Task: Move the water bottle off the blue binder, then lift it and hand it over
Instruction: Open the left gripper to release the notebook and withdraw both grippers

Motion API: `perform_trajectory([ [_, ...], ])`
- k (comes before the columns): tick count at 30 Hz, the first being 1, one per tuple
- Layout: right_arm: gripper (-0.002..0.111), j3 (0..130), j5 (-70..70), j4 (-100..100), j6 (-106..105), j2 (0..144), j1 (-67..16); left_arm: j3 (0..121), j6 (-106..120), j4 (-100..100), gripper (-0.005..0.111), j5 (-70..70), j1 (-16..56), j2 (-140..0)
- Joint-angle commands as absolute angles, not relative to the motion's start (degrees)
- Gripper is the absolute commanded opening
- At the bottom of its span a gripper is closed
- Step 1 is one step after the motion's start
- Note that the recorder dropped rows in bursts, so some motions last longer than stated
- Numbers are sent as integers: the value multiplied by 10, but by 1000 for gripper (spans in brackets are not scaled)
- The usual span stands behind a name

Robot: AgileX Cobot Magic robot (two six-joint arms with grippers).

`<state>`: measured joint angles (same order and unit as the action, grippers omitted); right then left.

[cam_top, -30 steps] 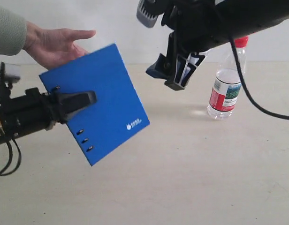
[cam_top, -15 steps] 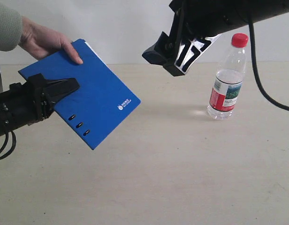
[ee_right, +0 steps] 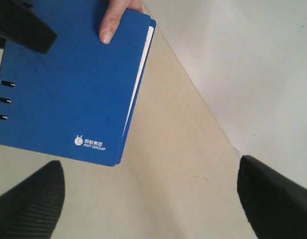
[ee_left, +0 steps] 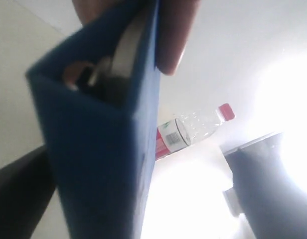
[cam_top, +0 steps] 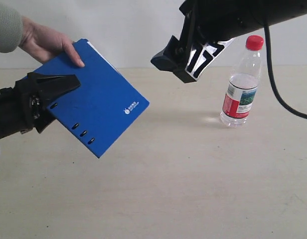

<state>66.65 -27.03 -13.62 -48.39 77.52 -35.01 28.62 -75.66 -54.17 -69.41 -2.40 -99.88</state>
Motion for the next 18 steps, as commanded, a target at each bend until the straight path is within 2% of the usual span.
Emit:
perform_trajectory([
  [1,84,669,-272,-136,-480,770,-350,283,-778,-633,75,-700,-80,-987],
  [8,83,669,-276,-136,-476,770,-350,218,-736,-642,38,-700,-214,-986],
  [10,76,669,-277,-136,-464,770,-350,195,-711,-632,28,-700,-254,-986],
  [11,69,669,-279,-136,-457,770,-350,184,-691,-636,21,-700,-271,-986],
  [13,47,669,-286,-136,-439,770,-350,169,-666,-655,6,-700,-292,-977],
  [16,3,669,-302,-136,-413,770,-350,154,-616,-666,4,-700,-296,-952],
  [18,1,669,-309,-136,-397,770,-350,141,-594,-666,4,-700,-296,-929],
])
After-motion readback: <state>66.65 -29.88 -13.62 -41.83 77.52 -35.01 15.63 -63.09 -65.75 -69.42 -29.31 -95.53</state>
